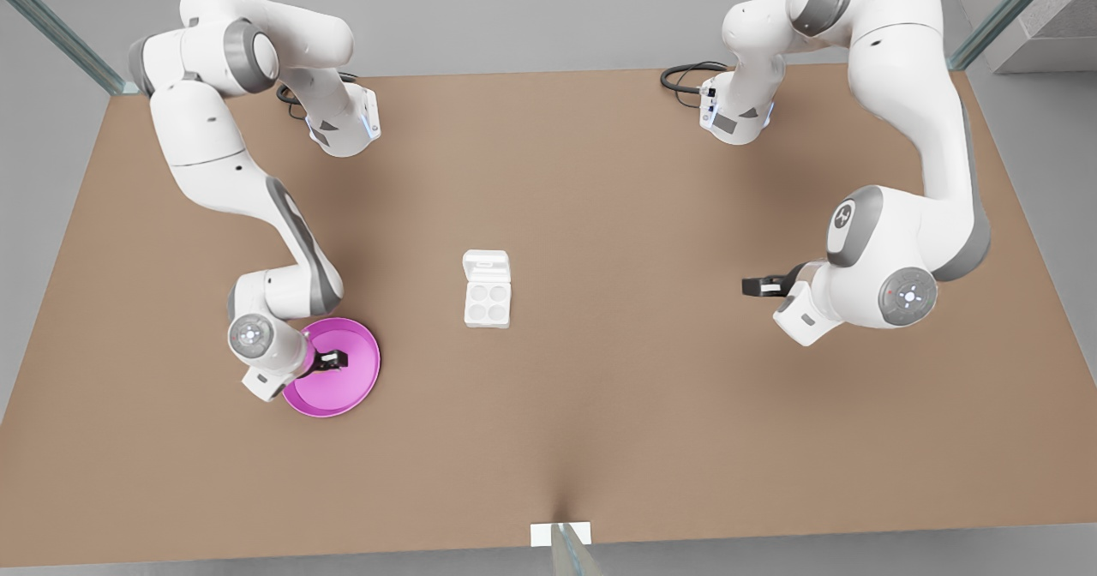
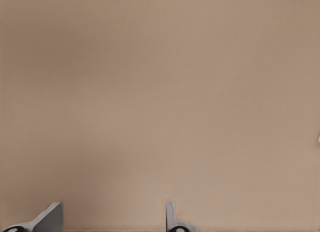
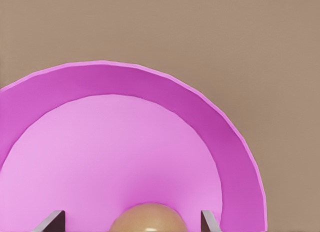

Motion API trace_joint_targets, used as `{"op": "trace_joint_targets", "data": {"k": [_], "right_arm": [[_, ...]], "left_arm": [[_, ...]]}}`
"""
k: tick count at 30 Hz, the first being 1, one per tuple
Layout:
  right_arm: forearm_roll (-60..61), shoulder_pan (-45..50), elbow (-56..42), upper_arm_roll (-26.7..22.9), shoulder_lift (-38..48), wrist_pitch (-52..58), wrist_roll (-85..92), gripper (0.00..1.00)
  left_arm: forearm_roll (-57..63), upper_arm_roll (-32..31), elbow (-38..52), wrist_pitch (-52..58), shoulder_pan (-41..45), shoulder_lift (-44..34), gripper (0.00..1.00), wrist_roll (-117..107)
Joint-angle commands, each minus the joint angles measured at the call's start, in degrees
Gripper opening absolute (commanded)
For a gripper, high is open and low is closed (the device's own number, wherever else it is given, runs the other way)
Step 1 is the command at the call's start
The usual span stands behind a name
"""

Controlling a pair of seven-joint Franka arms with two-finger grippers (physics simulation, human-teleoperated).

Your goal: Pack egg into the box and close the box lid

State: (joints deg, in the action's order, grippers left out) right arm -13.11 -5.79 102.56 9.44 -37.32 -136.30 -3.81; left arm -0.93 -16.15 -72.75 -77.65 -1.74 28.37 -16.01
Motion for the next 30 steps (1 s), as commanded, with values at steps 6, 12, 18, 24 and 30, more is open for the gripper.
{"op": "trace_joint_targets", "data": {"k": [6,12,18,24,30], "right_arm": [[0.1,-1.41,0.27,1.37,-0.65,-1.43,-1.28,1.0],[-0.25,-1.68,4.93,2.25,1.37,-2.04,-1.28,1.0],[-2.71,-2.91,5.02,2.6,0.93,-2.04,-1.28,1.0],[-2.63,-2.82,4.93,2.69,1.11,-1.69,-1.81,0.62],[-2.45,-3.52,5.02,3.57,2.51,-0.55,-1.81,0.56]], "left_arm": [[-0.04,-0.03,-0.03,0.05,-0.11,-0.16,1.0,-3.94],[0.05,-0.02,-0.03,0.05,-0.11,-0.16,1.0,-3.94],[-0.03,-0.02,-0.11,0.05,-0.11,-0.16,1.0,-3.94],[0.05,-0.02,-0.11,0.13,-0.2,-0.16,1.0,-3.94],[-0.04,-0.02,-0.2,0.13,-0.11,-0.16,1.0,-4.12]]}}
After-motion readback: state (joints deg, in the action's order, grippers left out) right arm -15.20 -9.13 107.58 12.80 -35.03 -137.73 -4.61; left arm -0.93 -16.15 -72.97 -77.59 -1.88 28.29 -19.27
